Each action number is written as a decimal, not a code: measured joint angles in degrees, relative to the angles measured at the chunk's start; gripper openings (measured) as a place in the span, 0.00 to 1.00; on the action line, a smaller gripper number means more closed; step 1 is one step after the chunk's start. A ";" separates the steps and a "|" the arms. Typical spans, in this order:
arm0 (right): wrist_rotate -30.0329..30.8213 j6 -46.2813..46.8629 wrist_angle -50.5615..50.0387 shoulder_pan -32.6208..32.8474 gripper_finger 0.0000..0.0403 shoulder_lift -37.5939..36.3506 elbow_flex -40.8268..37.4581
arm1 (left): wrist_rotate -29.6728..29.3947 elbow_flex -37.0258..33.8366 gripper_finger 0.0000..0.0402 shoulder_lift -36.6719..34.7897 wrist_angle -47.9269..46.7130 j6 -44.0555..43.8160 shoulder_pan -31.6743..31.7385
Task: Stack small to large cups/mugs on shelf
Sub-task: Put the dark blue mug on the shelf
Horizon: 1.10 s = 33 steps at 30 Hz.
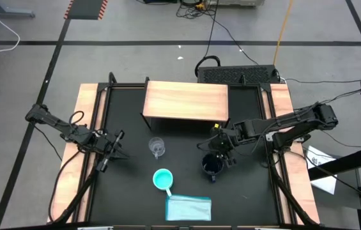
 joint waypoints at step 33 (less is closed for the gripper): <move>-0.20 1.45 10.35 -0.85 0.36 -0.02 -7.42 | -0.01 0.01 0.07 0.00 -0.04 0.27 0.00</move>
